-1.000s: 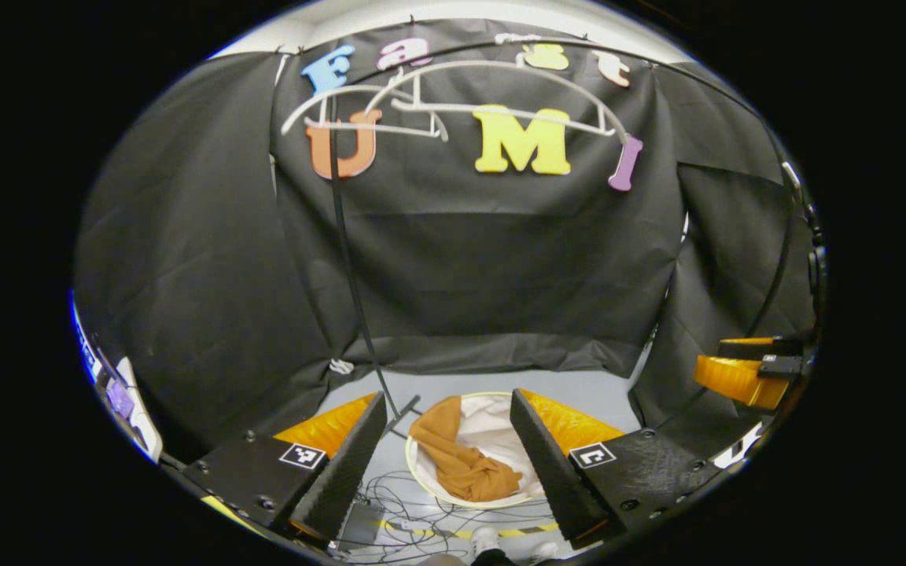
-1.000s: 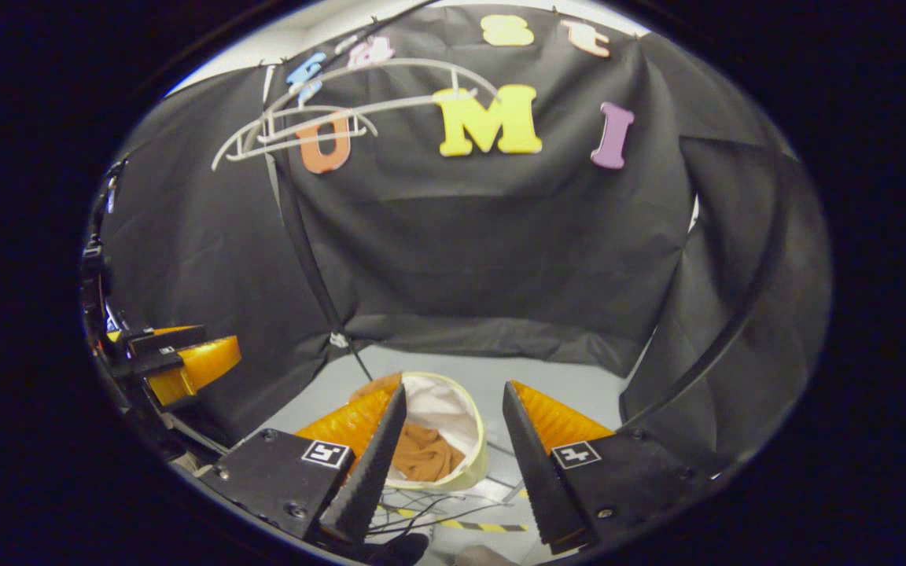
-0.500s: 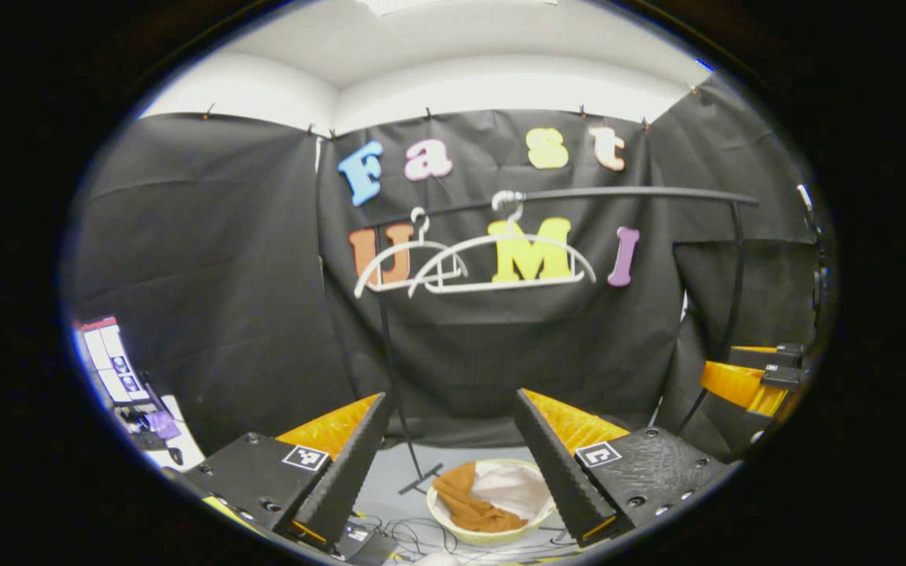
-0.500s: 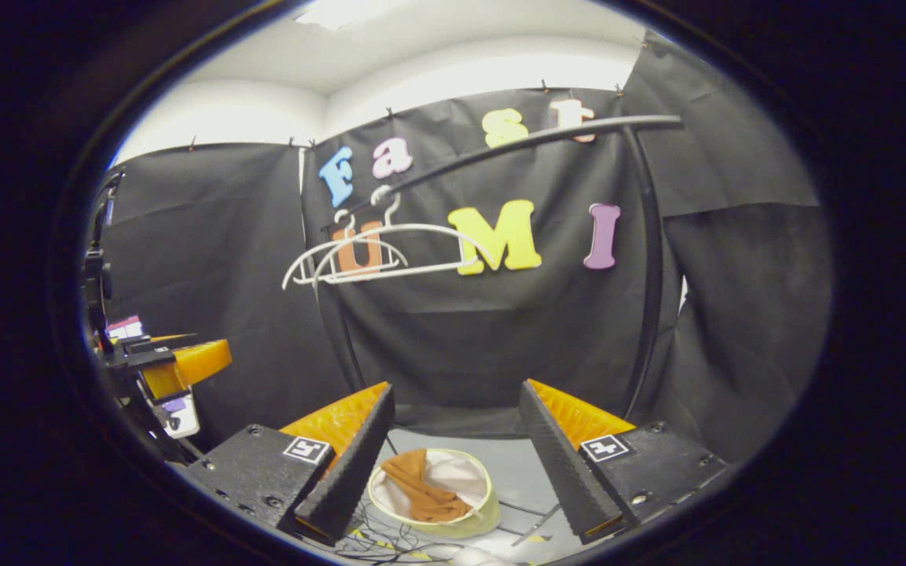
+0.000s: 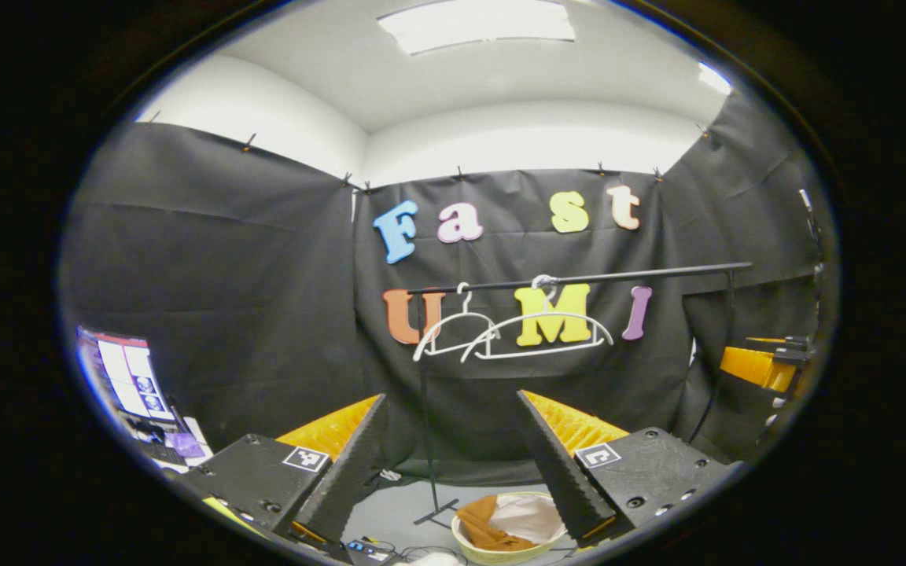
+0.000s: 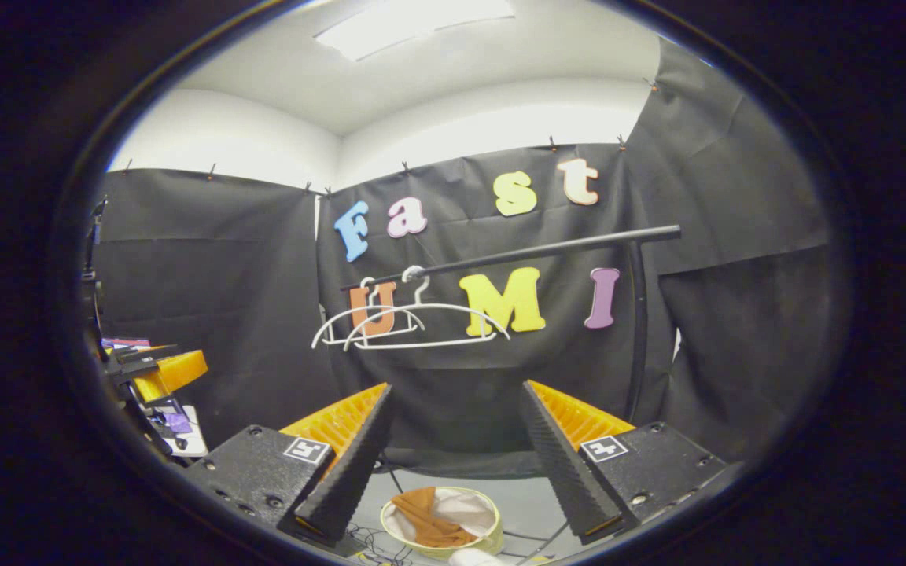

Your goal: Grasp the clothes on the hanger with both hands and then place them into the laundry hamper below.

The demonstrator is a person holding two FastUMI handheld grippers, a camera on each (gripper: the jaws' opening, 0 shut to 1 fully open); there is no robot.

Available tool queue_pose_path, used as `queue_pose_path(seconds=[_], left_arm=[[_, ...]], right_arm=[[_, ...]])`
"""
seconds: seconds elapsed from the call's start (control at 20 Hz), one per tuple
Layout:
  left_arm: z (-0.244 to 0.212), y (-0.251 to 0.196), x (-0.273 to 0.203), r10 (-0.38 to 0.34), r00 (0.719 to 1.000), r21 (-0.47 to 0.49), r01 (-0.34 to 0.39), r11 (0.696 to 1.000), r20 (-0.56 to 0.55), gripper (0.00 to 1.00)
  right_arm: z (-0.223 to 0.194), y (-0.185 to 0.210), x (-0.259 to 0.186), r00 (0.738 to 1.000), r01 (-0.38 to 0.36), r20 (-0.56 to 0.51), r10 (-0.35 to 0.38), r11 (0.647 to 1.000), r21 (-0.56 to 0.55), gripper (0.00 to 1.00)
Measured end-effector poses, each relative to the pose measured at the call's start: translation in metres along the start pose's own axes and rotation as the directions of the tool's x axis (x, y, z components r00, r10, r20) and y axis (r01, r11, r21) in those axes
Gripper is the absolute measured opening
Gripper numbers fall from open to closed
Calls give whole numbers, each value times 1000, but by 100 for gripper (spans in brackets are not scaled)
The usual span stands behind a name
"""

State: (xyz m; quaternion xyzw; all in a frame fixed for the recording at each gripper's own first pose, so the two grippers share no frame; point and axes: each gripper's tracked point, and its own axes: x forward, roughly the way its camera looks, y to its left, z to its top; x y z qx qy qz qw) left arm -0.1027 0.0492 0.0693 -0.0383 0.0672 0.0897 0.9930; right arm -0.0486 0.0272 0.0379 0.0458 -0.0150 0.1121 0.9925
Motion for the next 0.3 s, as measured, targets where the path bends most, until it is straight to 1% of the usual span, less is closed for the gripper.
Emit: queue_pose_path(seconds=[0.1, 0.2, 0.3], left_arm=[[-12, 13, -7, 7, 1000, -19, -7, 1000, -22, 100], [-15, 24, -13, 17, 999, -16, -18, 1000, -30, 100], [-14, 31, -18, 17, 999, -12, -17, 1000, -27, 100]], right_arm=[[0, 14, -4, 1000, 8, 16, -8, 1000, -15, 99], [-9, 36, -5, 1000, -7, -12, 7, 1000, -25, 99], [-10, 49, -7, 1000, -15, -22, 14, 999, -33, 100]])
